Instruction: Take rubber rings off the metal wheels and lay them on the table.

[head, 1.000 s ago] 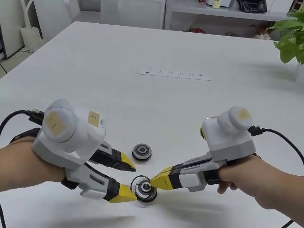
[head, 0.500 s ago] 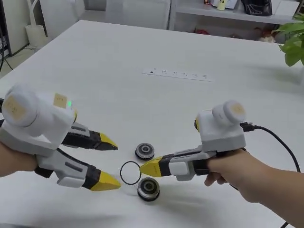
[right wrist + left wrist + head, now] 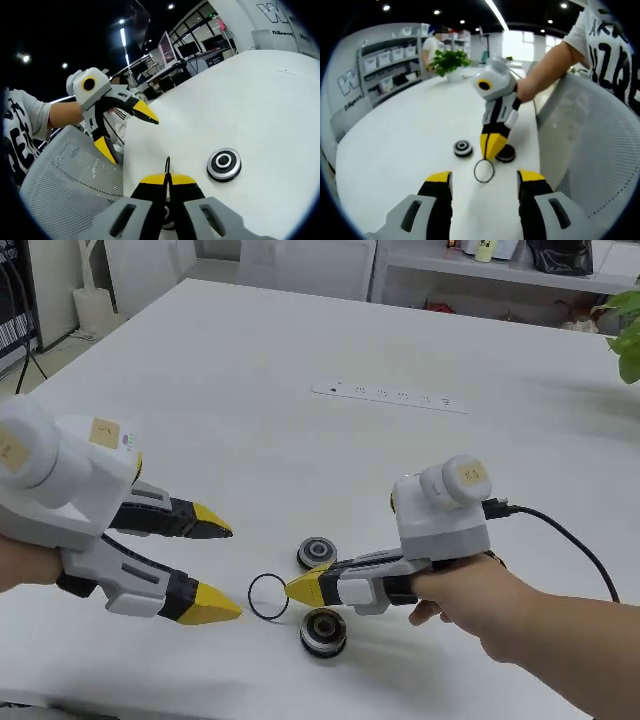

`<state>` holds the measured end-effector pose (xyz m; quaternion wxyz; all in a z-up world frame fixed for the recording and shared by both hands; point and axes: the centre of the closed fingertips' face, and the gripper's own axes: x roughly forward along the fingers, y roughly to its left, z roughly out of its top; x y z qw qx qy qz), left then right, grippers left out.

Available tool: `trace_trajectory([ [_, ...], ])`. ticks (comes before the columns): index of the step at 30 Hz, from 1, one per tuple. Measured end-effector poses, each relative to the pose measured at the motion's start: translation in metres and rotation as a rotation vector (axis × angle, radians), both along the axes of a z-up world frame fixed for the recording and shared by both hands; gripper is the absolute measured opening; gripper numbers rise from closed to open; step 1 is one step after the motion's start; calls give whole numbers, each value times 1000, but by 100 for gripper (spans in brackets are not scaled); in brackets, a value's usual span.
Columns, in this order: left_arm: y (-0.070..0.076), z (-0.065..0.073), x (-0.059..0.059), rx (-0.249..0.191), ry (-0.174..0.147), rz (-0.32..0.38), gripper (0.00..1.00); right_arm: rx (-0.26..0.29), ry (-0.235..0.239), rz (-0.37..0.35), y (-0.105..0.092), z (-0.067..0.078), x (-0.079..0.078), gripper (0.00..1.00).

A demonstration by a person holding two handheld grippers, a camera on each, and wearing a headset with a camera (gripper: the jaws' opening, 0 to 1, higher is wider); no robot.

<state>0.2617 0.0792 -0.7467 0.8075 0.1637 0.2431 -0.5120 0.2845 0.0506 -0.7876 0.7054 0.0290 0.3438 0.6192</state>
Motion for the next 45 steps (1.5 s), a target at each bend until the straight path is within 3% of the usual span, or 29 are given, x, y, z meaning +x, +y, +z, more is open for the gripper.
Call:
trace_trajectory([
  [6, 3, -1, 0, 5, 2, 6, 52, -9, -24, -11, -2, -3, 5, 0],
  [14, 6, -5, -2, 15, 14, 8, 52, -28, -42, 20, -4, -6, -2, 0],
  [24, 5, -8, 1, 15, 28, 2, 52, -4, -32, 8, -9, 2, -1, 13],
  [27, 4, -10, -2, 19, 39, -7, 52, 5, -28, 4, -12, 4, -2, 18],
  [35, -3, -11, -2, 15, 45, -19, 52, 31, -21, -22, -26, 10, 0, 20],
  [45, -15, -12, -1, 22, 53, -49, 51, 35, -49, -27, -42, 14, -1, 23],
])
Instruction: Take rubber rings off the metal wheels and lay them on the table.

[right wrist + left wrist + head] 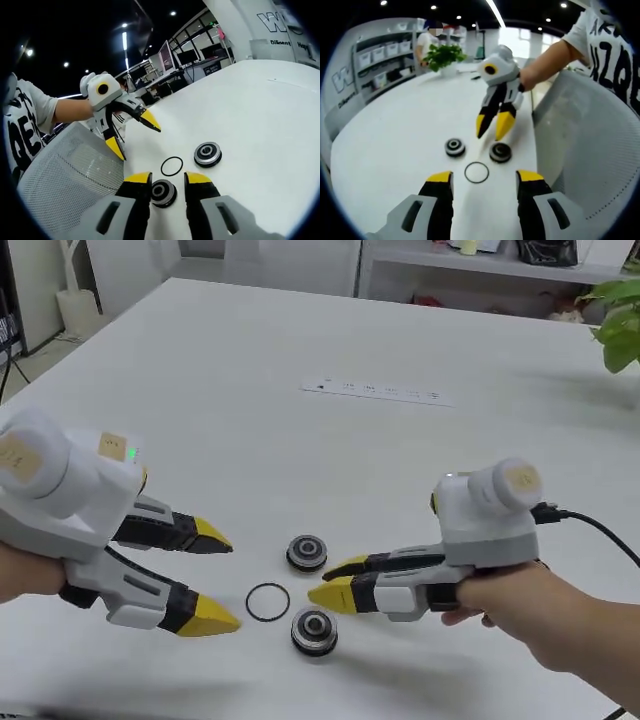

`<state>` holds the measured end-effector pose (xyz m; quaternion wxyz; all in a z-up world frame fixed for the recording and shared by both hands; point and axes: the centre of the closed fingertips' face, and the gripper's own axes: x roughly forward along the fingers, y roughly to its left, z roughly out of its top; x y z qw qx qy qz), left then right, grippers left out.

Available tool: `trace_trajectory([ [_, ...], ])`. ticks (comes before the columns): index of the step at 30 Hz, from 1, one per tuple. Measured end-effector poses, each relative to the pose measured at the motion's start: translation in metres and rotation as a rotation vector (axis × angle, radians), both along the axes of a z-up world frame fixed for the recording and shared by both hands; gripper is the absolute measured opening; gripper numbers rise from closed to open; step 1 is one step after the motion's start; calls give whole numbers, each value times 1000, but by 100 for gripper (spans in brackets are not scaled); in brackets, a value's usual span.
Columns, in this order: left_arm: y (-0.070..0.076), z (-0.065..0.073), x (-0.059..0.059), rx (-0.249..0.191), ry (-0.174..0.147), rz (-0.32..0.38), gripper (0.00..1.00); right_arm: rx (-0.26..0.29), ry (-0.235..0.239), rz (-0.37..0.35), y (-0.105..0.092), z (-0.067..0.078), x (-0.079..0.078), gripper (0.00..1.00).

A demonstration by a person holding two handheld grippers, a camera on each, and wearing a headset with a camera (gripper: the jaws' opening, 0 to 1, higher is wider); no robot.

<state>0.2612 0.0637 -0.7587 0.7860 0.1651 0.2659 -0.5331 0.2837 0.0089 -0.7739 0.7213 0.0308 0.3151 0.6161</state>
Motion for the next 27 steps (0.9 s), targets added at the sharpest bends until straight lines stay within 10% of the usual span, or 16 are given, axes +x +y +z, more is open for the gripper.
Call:
trace_trajectory([
  [27, -41, -7, -3, 8, 37, -111, 47, -43, -98, 61, -22, -11, -16, 26],
])
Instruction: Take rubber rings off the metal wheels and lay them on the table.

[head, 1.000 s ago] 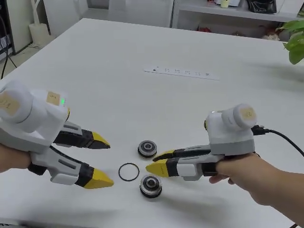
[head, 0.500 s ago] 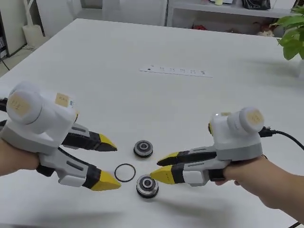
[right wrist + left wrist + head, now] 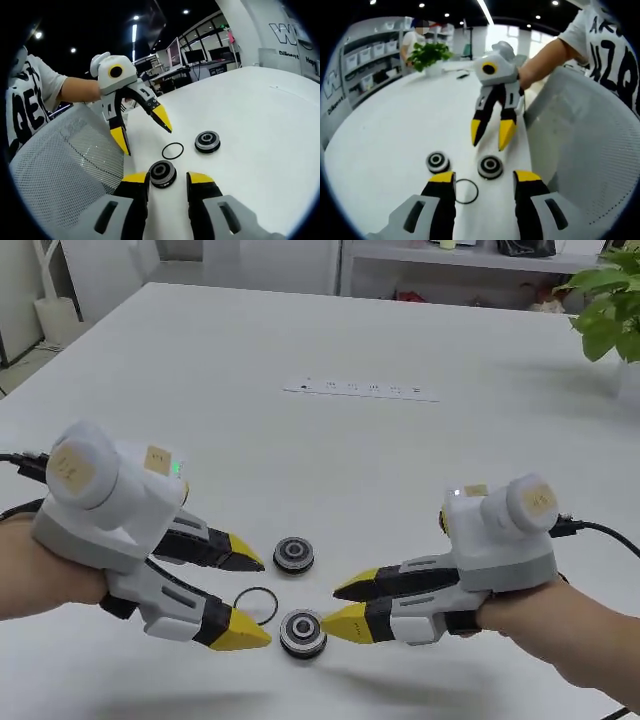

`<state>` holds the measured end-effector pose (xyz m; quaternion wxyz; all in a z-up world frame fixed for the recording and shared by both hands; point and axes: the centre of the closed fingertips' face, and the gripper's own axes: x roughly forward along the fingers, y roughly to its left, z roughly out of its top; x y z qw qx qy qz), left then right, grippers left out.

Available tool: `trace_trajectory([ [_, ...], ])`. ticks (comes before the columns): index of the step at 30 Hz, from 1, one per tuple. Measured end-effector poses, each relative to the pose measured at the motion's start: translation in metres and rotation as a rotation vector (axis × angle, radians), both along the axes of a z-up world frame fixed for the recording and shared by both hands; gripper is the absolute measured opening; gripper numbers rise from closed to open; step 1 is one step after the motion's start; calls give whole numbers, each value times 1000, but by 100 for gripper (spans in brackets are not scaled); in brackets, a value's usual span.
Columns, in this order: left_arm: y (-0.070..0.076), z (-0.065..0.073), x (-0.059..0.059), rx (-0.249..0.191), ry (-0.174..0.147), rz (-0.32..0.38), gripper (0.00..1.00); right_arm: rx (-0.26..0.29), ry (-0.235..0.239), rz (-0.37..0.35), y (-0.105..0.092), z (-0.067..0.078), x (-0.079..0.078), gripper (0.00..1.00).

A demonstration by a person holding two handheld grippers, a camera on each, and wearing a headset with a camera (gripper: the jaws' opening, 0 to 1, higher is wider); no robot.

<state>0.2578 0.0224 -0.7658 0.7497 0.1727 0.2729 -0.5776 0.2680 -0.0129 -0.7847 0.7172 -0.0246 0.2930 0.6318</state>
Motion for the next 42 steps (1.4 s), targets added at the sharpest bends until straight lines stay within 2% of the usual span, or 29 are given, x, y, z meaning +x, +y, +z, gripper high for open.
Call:
trace_trajectory([
  [13, -15, -7, -6, 7, 23, -43, 41, -40, -33, 44, -2, -15, -8, 24],
  [24, -24, -16, -8, 20, 68, -60, 31, -58, -66, 75, -1, -20, -12, 22],
  [33, -29, -21, -7, 34, 76, -65, 25, -58, -66, 78, -1, -21, -12, 21],
  [42, -29, -27, -5, 62, 61, -68, 20, -55, -67, 76, 0, -20, -12, 21],
])
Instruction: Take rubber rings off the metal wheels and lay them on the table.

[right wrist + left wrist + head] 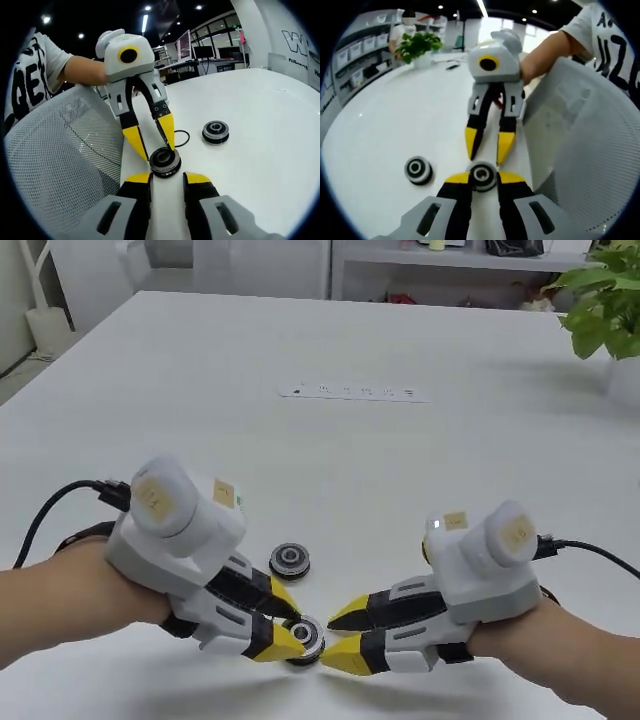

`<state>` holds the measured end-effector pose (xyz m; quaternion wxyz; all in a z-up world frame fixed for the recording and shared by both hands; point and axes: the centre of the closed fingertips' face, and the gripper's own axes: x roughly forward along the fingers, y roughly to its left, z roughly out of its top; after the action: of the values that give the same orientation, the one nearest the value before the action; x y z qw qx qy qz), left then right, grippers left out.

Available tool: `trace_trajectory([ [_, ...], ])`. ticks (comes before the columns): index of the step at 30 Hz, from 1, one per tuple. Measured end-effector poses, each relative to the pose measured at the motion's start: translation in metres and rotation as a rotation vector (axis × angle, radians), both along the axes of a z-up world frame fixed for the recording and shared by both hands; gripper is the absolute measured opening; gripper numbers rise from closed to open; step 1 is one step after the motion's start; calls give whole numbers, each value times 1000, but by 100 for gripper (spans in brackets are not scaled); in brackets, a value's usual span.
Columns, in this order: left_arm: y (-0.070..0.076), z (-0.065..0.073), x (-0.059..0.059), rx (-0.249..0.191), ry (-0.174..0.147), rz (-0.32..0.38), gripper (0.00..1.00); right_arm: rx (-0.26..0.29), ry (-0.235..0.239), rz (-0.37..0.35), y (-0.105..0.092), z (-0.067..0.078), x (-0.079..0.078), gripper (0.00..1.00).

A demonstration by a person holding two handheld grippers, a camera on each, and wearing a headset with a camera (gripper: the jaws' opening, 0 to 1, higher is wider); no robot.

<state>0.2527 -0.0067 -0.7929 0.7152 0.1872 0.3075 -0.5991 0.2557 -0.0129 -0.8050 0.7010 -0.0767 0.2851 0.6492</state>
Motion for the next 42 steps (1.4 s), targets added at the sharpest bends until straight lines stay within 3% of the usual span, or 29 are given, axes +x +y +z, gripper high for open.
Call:
trace_trajectory([
  [9, 1, 0, 3, -7, -22, 8, 14, -2, -7, 6, 2, -2, 1, 21],
  [13, 0, 0, 2, 4, -53, -11, 14, -2, -15, 13, 4, -3, 1, 20],
  [17, 0, 0, 2, 11, -62, -8, 14, -11, -49, 46, 6, -4, -2, 18],
  [20, -1, 0, 2, 10, -69, -3, 13, -26, -111, 87, 7, -5, -3, 14],
  [24, -1, -1, 2, 8, -78, -1, 13, -33, -113, 86, 7, -5, -4, 13],
  [27, -1, -1, 3, 2, -75, 5, 13, -50, -124, 97, 3, -6, -4, 9],
  [29, -1, -1, 3, 0, -76, 6, 13, -59, -129, 97, 0, -7, -3, 1],
  [36, -1, -1, 3, -2, -78, 6, 13, -60, -109, 80, 0, -7, -3, 0],
  [42, -2, -2, 3, 4, -83, 7, 13, -57, -39, 30, -1, -8, 0, 0],
])
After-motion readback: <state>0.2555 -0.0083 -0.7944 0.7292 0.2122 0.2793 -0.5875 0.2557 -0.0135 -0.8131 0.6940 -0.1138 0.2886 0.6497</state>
